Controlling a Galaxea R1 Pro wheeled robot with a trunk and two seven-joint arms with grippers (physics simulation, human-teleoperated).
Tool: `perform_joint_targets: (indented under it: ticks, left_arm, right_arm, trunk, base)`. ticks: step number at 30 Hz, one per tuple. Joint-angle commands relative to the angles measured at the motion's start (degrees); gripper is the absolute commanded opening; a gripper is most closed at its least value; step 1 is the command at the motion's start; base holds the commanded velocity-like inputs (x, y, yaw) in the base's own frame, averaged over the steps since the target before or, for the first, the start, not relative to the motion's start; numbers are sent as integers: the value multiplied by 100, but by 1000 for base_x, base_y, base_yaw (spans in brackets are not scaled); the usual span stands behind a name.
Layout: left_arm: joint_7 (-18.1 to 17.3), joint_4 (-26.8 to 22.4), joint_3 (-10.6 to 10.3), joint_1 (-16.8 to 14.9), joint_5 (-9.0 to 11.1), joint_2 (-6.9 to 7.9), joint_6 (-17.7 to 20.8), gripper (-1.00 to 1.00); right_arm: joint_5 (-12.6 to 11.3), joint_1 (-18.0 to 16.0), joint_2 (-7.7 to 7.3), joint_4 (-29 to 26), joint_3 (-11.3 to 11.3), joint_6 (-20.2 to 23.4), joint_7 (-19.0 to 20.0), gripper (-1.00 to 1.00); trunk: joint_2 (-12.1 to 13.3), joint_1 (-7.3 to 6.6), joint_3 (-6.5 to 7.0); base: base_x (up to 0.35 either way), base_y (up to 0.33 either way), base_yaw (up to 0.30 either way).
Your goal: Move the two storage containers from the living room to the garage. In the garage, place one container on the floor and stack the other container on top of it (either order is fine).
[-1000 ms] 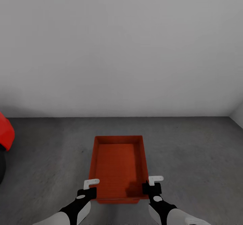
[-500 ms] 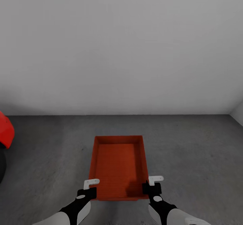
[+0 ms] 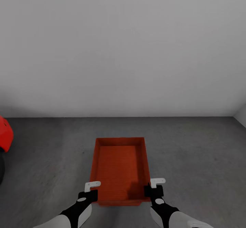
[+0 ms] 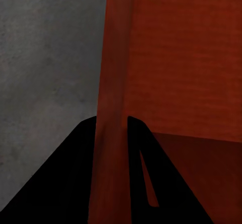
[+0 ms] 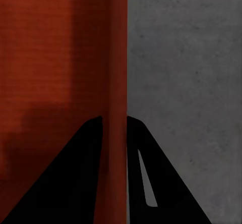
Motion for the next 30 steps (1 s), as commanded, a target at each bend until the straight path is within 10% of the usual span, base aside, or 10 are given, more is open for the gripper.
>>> perform_joint_targets:
  ticks: [1,30]
  left_arm:
    - [44,-13,29,-2,46,38,-4,-100]
    - [51,-13,26,-3,38,38,-5,-100]
  right_arm:
    - [171,-6,3,4,-274,11,16,-100]
    - [171,-6,10,4,-272,10,16,-100]
  trunk:
    - [-5,2,-6]
    - [-5,2,-6]
  base:
    - [158,0,0]
    - [52,48,0]
